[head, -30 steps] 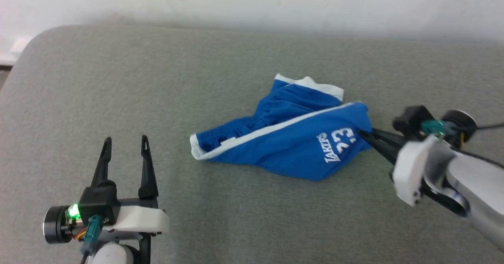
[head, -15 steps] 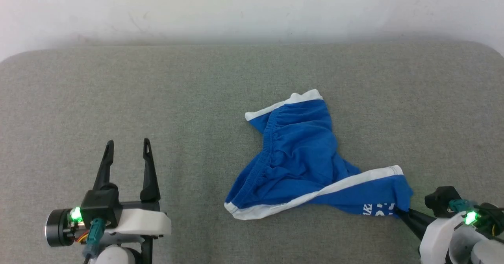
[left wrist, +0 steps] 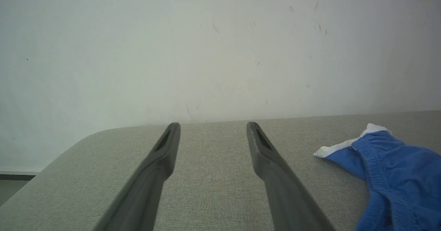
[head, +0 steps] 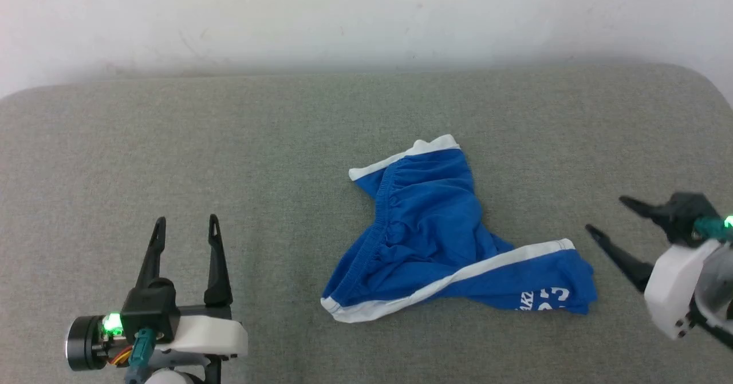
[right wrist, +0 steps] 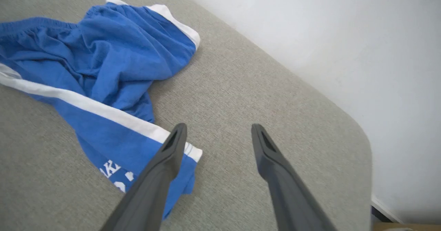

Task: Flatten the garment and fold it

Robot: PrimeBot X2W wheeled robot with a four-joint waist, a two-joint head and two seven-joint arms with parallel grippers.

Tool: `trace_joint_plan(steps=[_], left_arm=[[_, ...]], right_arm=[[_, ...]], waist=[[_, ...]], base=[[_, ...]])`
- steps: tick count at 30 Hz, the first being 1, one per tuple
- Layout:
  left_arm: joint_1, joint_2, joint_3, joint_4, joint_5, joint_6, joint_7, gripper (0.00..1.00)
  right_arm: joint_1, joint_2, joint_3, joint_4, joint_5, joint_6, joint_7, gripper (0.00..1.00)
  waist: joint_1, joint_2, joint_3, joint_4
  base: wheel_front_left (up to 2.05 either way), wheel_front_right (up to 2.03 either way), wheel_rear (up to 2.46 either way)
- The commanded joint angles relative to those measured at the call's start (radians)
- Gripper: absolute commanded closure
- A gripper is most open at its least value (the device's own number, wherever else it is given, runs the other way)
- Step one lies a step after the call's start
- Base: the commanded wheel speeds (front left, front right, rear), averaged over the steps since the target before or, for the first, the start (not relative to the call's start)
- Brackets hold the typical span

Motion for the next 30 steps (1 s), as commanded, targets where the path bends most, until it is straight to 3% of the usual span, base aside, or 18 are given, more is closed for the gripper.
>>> trace_joint_plan(steps=[1, 6, 11, 16, 25, 26, 27, 30], left_arm=[[0.000, -0.004, -0.005, -0.003, 0.010, 0.000, -0.005, 0.00], [-0.018, -0.007, -0.018, -0.008, 0.010, -0.002, -0.005, 0.00], [-0.041, -0.012, -0.029, -0.013, 0.008, 0.000, -0.005, 0.00], [-0.067, -0.016, -0.042, -0.012, 0.008, 0.000, -0.005, 0.00], [-0.094, -0.021, -0.057, 0.000, 0.006, -0.001, -0.005, 0.00], [-0.095, -0.021, -0.058, 0.002, 0.007, -0.001, -0.005, 0.00], [-0.095, -0.021, -0.058, 0.003, 0.007, -0.002, -0.005, 0.00], [-0.093, -0.015, -0.057, 0.006, 0.007, -0.007, -0.005, 0.00]], right_arm=[[-0.030, -0.023, -0.001, -0.026, -0.017, -0.001, 0.044, 0.00], [-0.116, -0.070, 0.084, -0.062, -0.005, -0.001, 0.301, 0.00], [-0.196, -0.034, 0.150, 0.000, 0.108, -0.001, 0.412, 0.00], [-0.263, -0.012, 0.218, 0.124, 0.161, -0.001, 0.444, 0.00], [-0.300, 0.062, 0.341, 0.328, 0.265, -0.001, 0.393, 0.00], [-0.304, 0.062, 0.356, 0.337, 0.269, -0.001, 0.379, 0.54], [-0.310, 0.063, 0.367, 0.345, 0.273, -0.001, 0.357, 1.00], [-0.323, 0.063, 0.391, 0.352, 0.279, -0.001, 0.269, 1.00]], waist=[[0.0001, 0.0000, 0.007, 0.007], [0.0001, 0.0000, 0.033, 0.028], [0.0001, 0.0000, 0.073, 0.059], [0.0001, 0.0000, 0.118, 0.088], [0.0001, 0.0000, 0.157, 0.105], [0.0001, 0.0000, 0.156, 0.103], [0.0001, 0.0000, 0.153, 0.100], [0.0001, 0.0000, 0.133, 0.088]], base=[[0.00, 0.00, 0.00], [0.00, 0.00, 0.00], [0.00, 0.00, 0.00], [0.00, 0.00, 0.00], [0.00, 0.00, 0.00], [0.00, 0.00, 0.00], [0.00, 0.00, 0.00], [0.00, 0.00, 0.00]])
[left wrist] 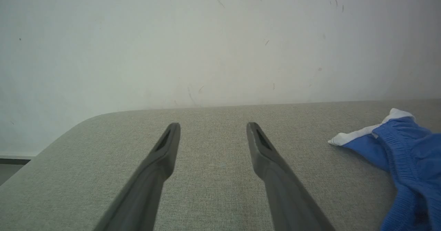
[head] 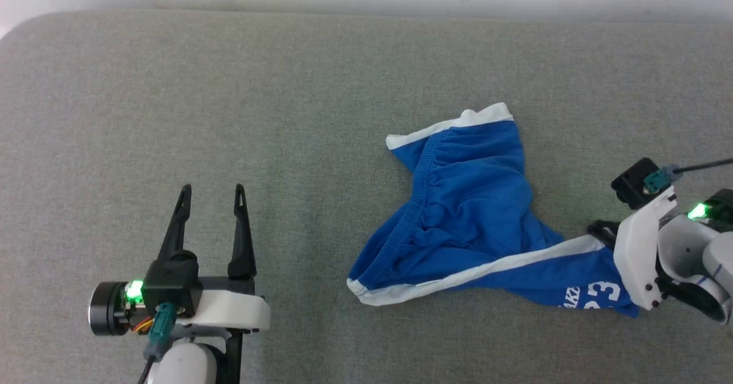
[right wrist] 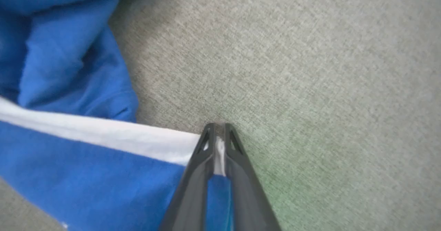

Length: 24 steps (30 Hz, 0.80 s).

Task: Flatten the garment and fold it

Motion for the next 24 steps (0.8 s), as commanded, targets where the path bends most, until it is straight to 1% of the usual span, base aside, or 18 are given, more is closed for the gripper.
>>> trace_joint_plan(steps=[1, 4, 8, 10, 13, 14, 16, 17, 18, 19, 20, 21, 24], left_arm=[[-0.010, 0.008, 0.000, 0.005, 0.002, -0.007, -0.005, 0.00], [-0.016, 0.026, 0.002, 0.015, 0.001, -0.024, -0.005, 0.00], [-0.045, 0.063, 0.010, 0.033, -0.007, -0.060, -0.005, 0.00], [-0.071, 0.083, 0.018, 0.054, -0.027, -0.093, -0.005, 0.00], [-0.124, 0.121, 0.002, 0.116, -0.050, -0.165, 0.007, 0.00], [-0.148, 0.133, -0.013, 0.130, -0.058, -0.189, 0.035, 0.00], [-0.200, 0.162, -0.058, 0.142, -0.075, -0.224, 0.122, 0.00], [-0.227, 0.181, -0.089, 0.148, -0.090, -0.236, 0.175, 0.00], [-0.227, 0.181, -0.089, 0.148, -0.090, -0.236, 0.175, 0.00], [-0.254, 0.203, -0.127, 0.155, -0.113, -0.243, 0.236, 0.00], [-0.279, 0.224, -0.177, 0.155, -0.143, -0.246, 0.299, 0.00], [-0.303, 0.253, -0.246, 0.149, -0.188, -0.246, 0.363, 0.00], [-0.378, 0.362, -0.438, 0.113, -0.341, -0.247, 0.531, 0.00]], right_arm=[[0.020, 0.021, 0.032, 0.018, 0.001, -0.002, -0.052, 1.00], [0.017, 0.009, 0.017, 0.004, 0.007, -0.002, -0.173, 1.00], [0.028, -0.024, -0.031, -0.033, -0.032, -0.002, -0.319, 1.00], [0.047, -0.034, -0.069, -0.063, -0.044, -0.002, -0.375, 1.00], [0.087, -0.044, -0.129, -0.106, -0.064, -0.002, -0.431, 1.00], [0.101, -0.047, -0.150, -0.118, -0.077, -0.002, -0.443, 1.00], [0.132, -0.047, -0.193, -0.139, -0.100, -0.002, -0.459, 1.00], [0.148, -0.044, -0.213, -0.150, -0.113, -0.002, -0.463, 1.00], [0.148, -0.044, -0.213, -0.150, -0.113, -0.002, -0.463, 1.00], [0.163, -0.039, -0.233, -0.162, -0.127, -0.002, -0.465, 1.00], [0.178, -0.033, -0.253, -0.173, -0.140, -0.002, -0.463, 1.00], [0.191, -0.025, -0.271, -0.184, -0.152, -0.002, -0.462, 1.00], [0.224, -0.003, -0.314, -0.215, -0.189, -0.002, -0.447, 1.00]], waist=[[0.0000, -0.0001, -0.026, -0.017], [0.0000, -0.0001, -0.053, -0.024], [0.0000, -0.0001, -0.087, -0.030], [0.0000, -0.0001, -0.101, -0.034], [0.0000, -0.0001, -0.120, -0.036], [0.0000, -0.0001, -0.126, -0.036], [0.0000, -0.0001, -0.132, -0.035], [0.0000, -0.0001, -0.135, -0.035], [0.0000, -0.0001, -0.135, -0.035], [0.0000, -0.0001, -0.138, -0.035], [0.0000, -0.0001, -0.140, -0.036], [0.0000, -0.0001, -0.142, -0.038], [0.0000, -0.0001, -0.140, -0.046]], base=[[0.00, 0.00, 0.00], [0.00, 0.00, 0.00], [0.00, 0.00, 0.00], [0.00, 0.00, 0.00], [0.00, 0.00, 0.00], [0.00, 0.00, 0.00], [0.00, 0.00, 0.00], [0.00, 0.00, 0.00], [0.00, 0.00, 0.00], [0.00, 0.00, 0.00], [0.00, 0.00, 0.00], [0.00, 0.00, 0.00], [0.00, 0.00, 0.00]])
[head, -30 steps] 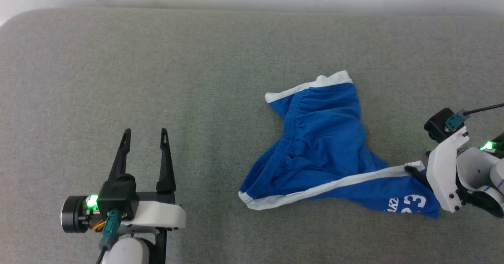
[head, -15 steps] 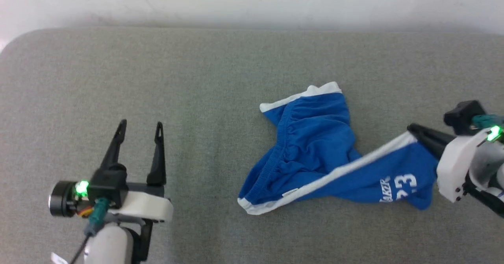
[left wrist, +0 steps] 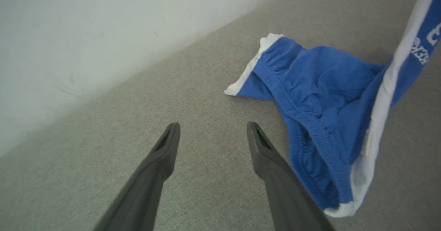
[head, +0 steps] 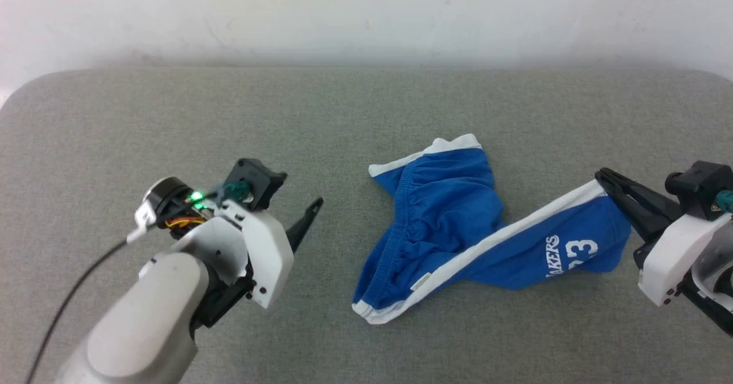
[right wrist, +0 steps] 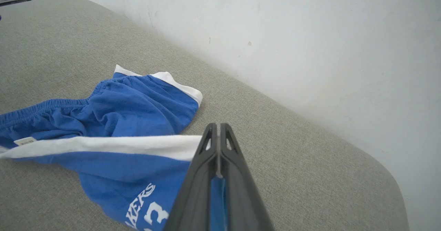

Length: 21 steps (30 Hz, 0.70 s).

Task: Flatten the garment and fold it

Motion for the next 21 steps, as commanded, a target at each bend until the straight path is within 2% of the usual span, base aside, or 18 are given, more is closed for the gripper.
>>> trace_joint_plan(steps=[1, 2, 4, 7, 9, 14, 21], left_arm=[[-0.037, 0.031, -0.042, -0.011, -0.059, -0.006, 0.039, 0.00], [-0.084, 0.079, -0.132, -0.036, -0.166, -0.006, 0.126, 0.00], [-0.134, 0.119, -0.215, -0.056, -0.237, -0.006, 0.192, 0.00], [-0.196, 0.145, -0.330, -0.068, -0.325, -0.006, 0.275, 0.00], [-0.215, 0.148, -0.368, -0.069, -0.349, -0.006, 0.299, 0.00], [-0.290, 0.150, -0.532, -0.054, -0.442, -0.006, 0.379, 0.00], [-0.357, 0.138, -0.690, 0.008, -0.503, -0.006, 0.391, 0.00]], right_arm=[[0.018, 0.012, -0.015, -0.009, -0.014, -0.002, 0.003, 1.00], [0.034, 0.026, -0.035, -0.024, -0.035, -0.002, 0.014, 1.00], [0.046, 0.040, -0.050, -0.037, -0.052, -0.002, 0.025, 1.00], [0.054, 0.056, -0.066, -0.054, -0.072, -0.002, 0.040, 1.00], [0.054, 0.061, -0.068, -0.058, -0.077, -0.002, 0.044, 1.00], [0.044, 0.082, -0.068, -0.071, -0.097, -0.002, 0.056, 1.00], [0.016, 0.106, -0.051, -0.066, -0.105, -0.002, 0.054, 1.00]], waist=[[0.0000, 0.0000, 0.002, -0.004], [0.0000, 0.0000, 0.005, -0.009], [0.0000, 0.0000, 0.011, -0.014], [0.0000, 0.0000, 0.021, -0.022], [0.0000, 0.0000, 0.024, -0.025], [0.0000, 0.0000, 0.047, -0.045], [0.0000, 0.0000, 0.084, -0.078]], base=[[0.00, 0.00, 0.00], [0.00, 0.00, 0.00], [0.00, 0.00, 0.00], [0.00, 0.00, 0.00], [0.00, 0.00, 0.00], [0.00, 0.00, 0.00], [0.00, 0.00, 0.00]])
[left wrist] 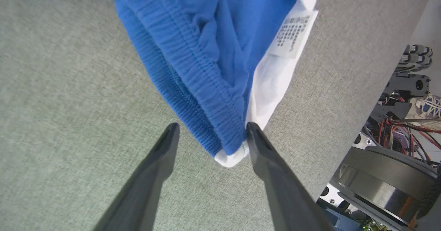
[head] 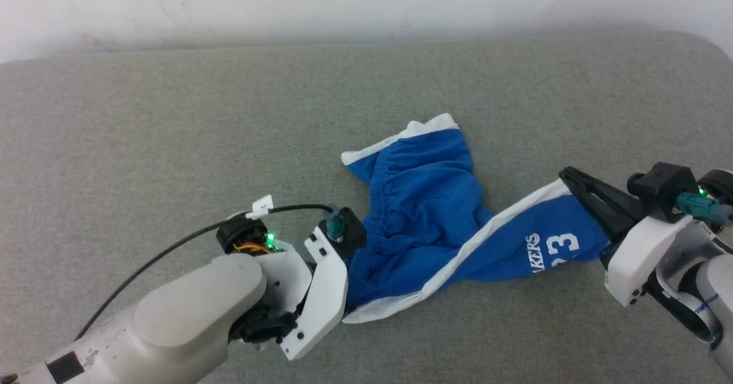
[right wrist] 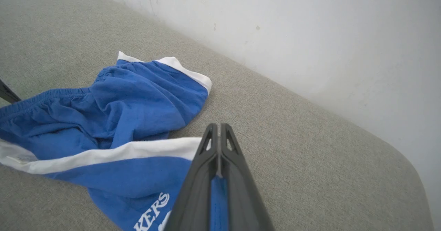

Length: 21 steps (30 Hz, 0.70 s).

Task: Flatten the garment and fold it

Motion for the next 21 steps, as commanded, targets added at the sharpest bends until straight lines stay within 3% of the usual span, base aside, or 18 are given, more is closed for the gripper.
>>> trace_joint_plan(steps=[1, 9, 10, 11, 15, 18, 21], left_arm=[[-0.015, -0.004, -0.020, 0.020, -0.012, -0.006, 0.004, 0.00], [-0.014, -0.040, -0.071, 0.161, 0.004, -0.006, -0.019, 0.00], [-0.015, -0.043, -0.072, 0.179, 0.016, -0.006, -0.023, 0.24], [-0.016, -0.046, -0.074, 0.191, 0.028, -0.006, -0.028, 1.00], [-0.005, -0.050, -0.076, 0.199, 0.010, -0.006, -0.069, 1.00], [-0.003, -0.046, -0.070, 0.192, -0.023, -0.006, -0.156, 1.00], [0.002, -0.036, -0.004, 0.181, -0.097, -0.006, -0.250, 1.00]], right_arm=[[-0.018, 0.008, 0.002, 0.002, -0.004, -0.002, -0.007, 1.00], [-0.058, 0.023, 0.036, 0.037, -0.005, -0.002, -0.027, 1.00], [-0.062, 0.025, 0.042, 0.042, -0.004, -0.002, -0.030, 1.00], [-0.066, 0.026, 0.048, 0.047, -0.004, -0.002, -0.033, 1.00], [-0.073, 0.026, 0.065, 0.061, -0.004, -0.002, -0.049, 1.00], [-0.067, 0.022, 0.066, 0.062, -0.008, -0.002, -0.075, 1.00], [-0.058, 0.015, 0.049, 0.051, -0.018, -0.002, -0.107, 1.00]], waist=[[0.0000, 0.0000, 0.019, -0.017], [0.0000, 0.0000, 0.058, -0.042], [0.0000, 0.0000, 0.061, -0.043], [0.0000, 0.0000, 0.063, -0.044], [0.0000, 0.0000, 0.055, -0.041], [0.0000, 0.0000, 0.033, -0.032], [0.0000, 0.0000, 0.003, -0.023]], base=[[0.00, 0.00, 0.00], [0.00, 0.00, 0.00], [0.00, 0.00, 0.00], [0.00, 0.00, 0.00], [0.00, 0.00, 0.00], [0.00, 0.00, 0.00], [0.00, 0.00, 0.00]])
